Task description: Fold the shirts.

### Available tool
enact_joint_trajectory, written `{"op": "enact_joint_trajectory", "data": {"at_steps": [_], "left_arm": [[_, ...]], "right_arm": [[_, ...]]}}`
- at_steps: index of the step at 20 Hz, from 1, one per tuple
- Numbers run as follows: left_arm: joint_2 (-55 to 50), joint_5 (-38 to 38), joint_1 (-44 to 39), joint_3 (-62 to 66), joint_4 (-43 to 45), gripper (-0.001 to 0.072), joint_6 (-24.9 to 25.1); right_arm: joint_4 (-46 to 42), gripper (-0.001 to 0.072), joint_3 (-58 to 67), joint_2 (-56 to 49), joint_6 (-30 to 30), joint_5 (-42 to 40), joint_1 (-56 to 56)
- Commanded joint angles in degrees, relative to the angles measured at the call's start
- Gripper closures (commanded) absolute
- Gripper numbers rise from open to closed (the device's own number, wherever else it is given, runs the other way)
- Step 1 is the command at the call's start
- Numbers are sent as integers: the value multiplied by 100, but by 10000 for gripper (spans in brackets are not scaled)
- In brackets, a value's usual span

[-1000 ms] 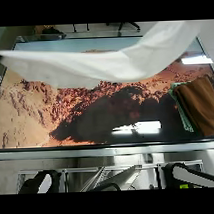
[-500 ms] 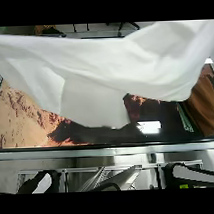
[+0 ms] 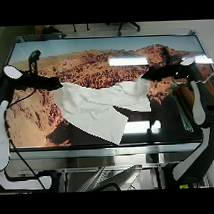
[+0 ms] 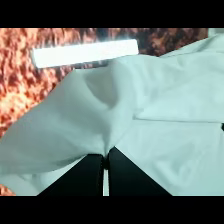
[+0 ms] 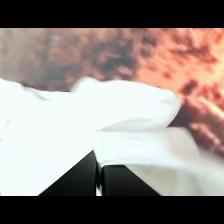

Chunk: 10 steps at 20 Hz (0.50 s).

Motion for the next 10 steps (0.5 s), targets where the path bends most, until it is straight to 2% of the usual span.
{"op": "enact_joint_trajectory", "data": {"at_steps": [1,2,6,10], "left_arm": [[-920,245,-66,247,52,694,-15],[-1071,85,-66,435,55,694,-15],[-1526,-522,-68,1274,46,694,-26],[-1655,-721,-66,1644,50,693,-68]], "right_arm": [[-168,328,-116,-723,-76,-431,48],[-166,233,-109,-691,-90,-382,-26],[-254,227,-109,-160,-87,52,-625],[-839,227,-199,382,68,911,-1255]]}}
